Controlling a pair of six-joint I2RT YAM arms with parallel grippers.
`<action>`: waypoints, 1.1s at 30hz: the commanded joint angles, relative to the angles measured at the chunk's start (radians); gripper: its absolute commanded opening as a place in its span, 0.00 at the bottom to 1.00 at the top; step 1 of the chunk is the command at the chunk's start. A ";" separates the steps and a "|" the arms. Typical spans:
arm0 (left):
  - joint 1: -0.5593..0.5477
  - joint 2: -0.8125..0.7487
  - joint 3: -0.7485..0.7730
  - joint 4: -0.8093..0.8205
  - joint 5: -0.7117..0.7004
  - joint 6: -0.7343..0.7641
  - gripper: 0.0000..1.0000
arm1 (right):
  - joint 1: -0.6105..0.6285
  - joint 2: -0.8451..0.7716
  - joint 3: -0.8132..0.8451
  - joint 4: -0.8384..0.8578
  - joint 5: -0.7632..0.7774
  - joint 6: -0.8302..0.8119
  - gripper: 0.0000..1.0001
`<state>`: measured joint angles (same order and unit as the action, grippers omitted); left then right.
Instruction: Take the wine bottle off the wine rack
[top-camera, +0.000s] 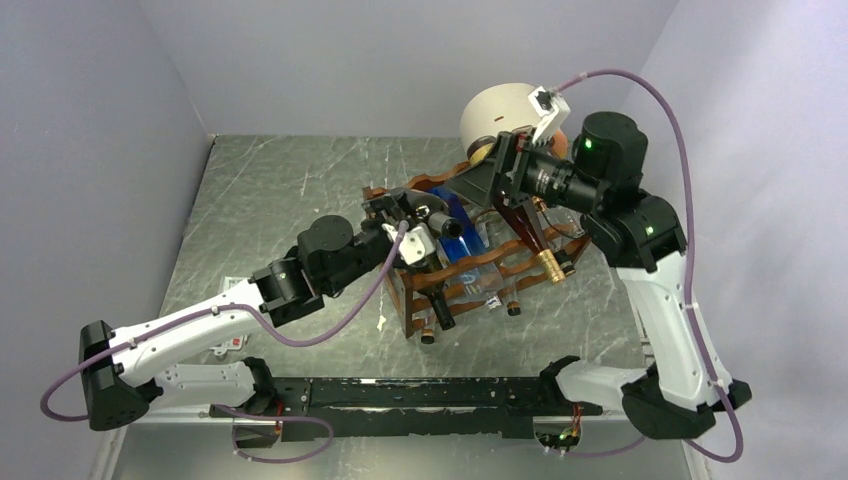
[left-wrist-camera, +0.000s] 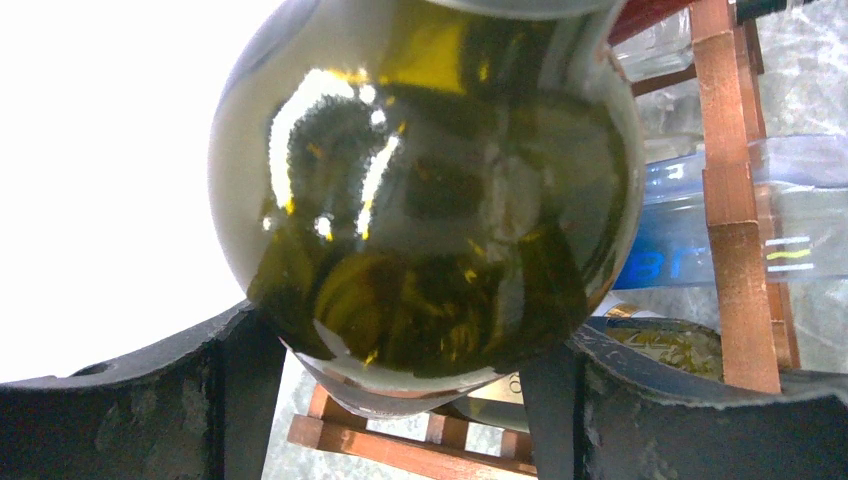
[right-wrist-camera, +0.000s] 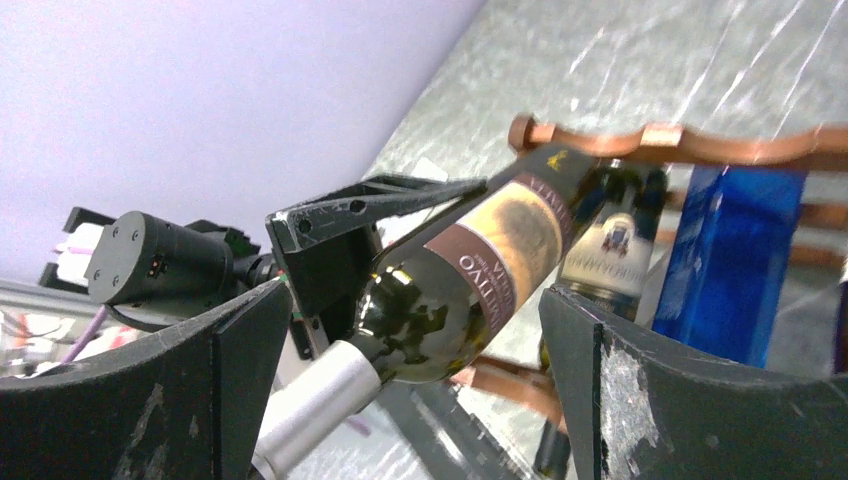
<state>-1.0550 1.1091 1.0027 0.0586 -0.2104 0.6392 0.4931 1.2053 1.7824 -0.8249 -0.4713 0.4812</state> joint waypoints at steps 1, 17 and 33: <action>0.024 -0.056 0.000 0.170 -0.019 -0.119 0.07 | 0.005 -0.151 -0.115 0.216 0.069 -0.165 1.00; 0.055 -0.032 0.085 0.086 -0.003 -0.397 0.07 | 0.004 -0.262 -0.283 0.525 -0.257 -0.398 1.00; 0.075 -0.027 0.284 -0.074 -0.071 -0.593 0.07 | 0.004 -0.226 -0.305 0.567 -0.123 -0.328 1.00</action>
<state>-0.9951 1.0992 1.1496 -0.0654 -0.2516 0.0917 0.4934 1.0019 1.4788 -0.2752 -0.6540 0.1398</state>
